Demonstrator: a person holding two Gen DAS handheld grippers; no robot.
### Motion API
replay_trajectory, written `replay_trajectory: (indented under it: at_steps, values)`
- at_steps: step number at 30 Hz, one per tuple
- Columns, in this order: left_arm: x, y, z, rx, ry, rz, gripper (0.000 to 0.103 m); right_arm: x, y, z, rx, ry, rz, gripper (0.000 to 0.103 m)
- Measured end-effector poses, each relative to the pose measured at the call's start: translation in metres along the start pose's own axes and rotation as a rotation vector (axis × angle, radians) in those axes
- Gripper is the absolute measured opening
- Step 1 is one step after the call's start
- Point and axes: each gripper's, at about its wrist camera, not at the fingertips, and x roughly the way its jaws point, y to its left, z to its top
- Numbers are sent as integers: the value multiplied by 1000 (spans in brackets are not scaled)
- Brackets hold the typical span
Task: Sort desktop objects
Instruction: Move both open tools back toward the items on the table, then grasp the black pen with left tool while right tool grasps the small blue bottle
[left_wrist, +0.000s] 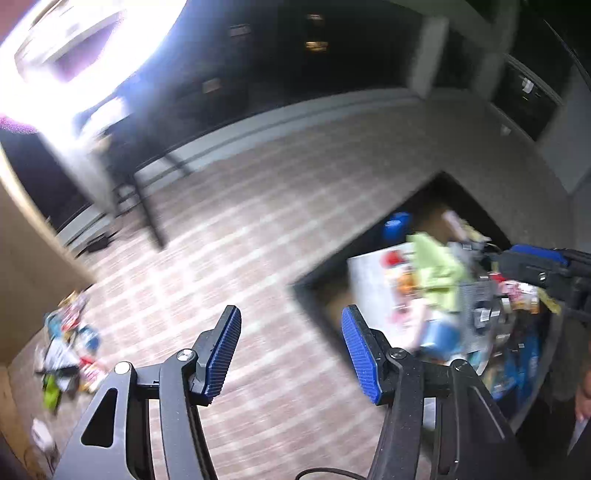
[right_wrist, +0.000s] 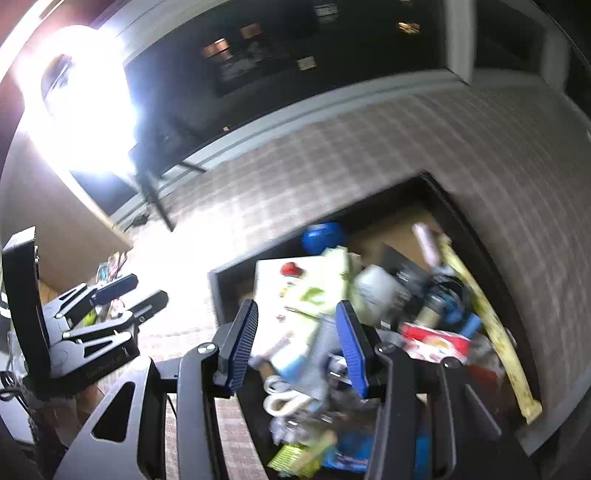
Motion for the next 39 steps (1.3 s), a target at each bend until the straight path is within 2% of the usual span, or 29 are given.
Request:
replay_trajectory:
  at_steps: [12,18,28,33,39]
  values:
    - [-7,177,-66,-364,29,178,54,57,138,19,-288,71,79,43]
    - [-9,242,-104,-522,46,230,54,90,214,17,-418,108,117,43]
    - [-4,312,-144,-734,77,281,54,150,306,10,-586,188,141,43]
    - [-2,340,-155,-844,75,268,55,182,341,5,-644,223,136,43]
    - [14,361,-158,-953,91,214,55,220,372,2,-668,269,140,43]
